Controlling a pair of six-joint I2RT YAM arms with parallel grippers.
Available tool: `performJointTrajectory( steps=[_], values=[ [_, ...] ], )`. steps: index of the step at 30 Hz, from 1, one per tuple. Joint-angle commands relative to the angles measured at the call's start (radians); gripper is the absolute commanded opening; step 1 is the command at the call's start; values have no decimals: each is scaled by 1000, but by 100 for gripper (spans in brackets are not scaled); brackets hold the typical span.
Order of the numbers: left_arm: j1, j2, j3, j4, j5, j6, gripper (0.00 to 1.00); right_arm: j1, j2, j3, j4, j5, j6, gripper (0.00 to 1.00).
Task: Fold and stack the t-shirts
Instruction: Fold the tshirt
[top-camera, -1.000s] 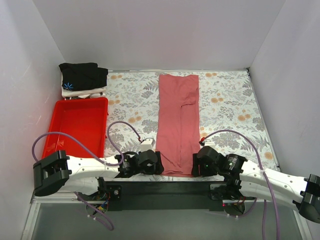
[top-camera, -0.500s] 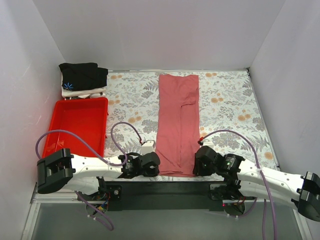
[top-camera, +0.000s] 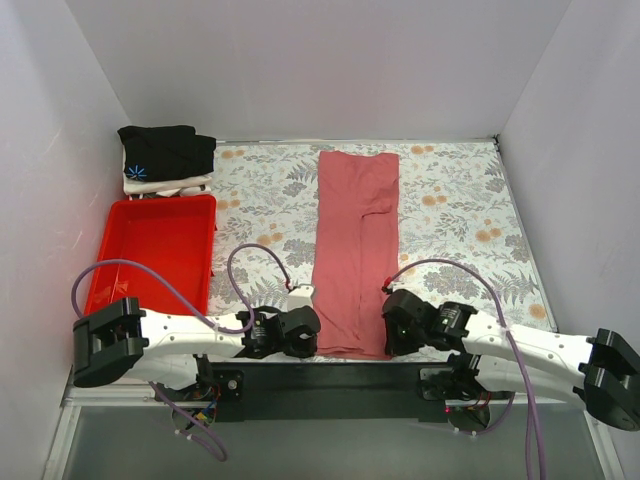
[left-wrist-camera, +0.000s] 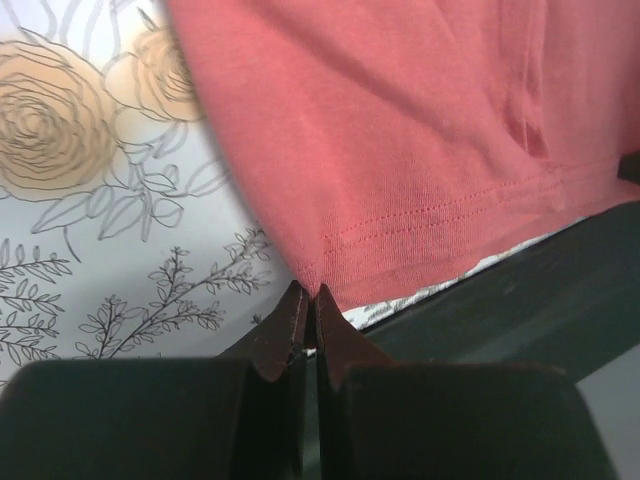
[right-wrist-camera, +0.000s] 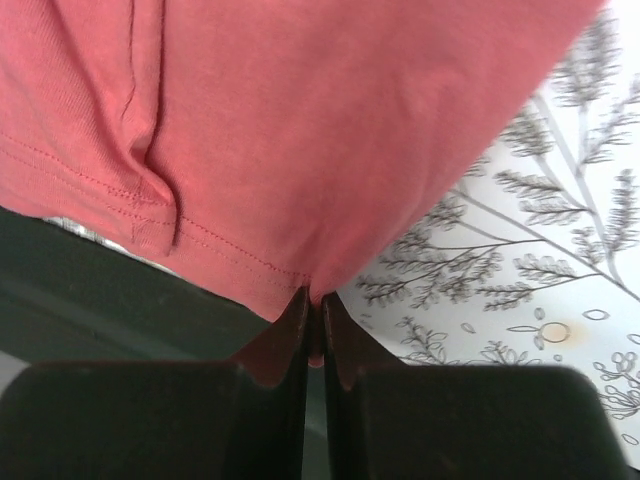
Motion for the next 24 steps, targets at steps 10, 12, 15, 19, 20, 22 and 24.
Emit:
performJointTrajectory(
  steps=[10,12,15,19,20,22,24],
  values=[
    [-21,-49,-10,-80,323,186,0,41,65,114,-218,-315,-213,1],
    [-21,-81,-6,-94,301,166,0,41,45,154,-243,-315,-225,1],
    [-21,-169,30,-175,159,89,0,41,9,202,-278,-297,-222,1],
    [-21,-264,42,-135,39,54,0,41,-15,269,-294,-184,-208,1],
    [-19,-271,42,-88,19,52,0,41,-11,281,-294,-147,-205,1],
    [-18,-252,65,-65,-48,60,0,41,0,318,-291,-17,-202,1],
    [-13,-185,112,-63,-111,74,0,39,34,337,-291,109,-202,1]
  ],
)
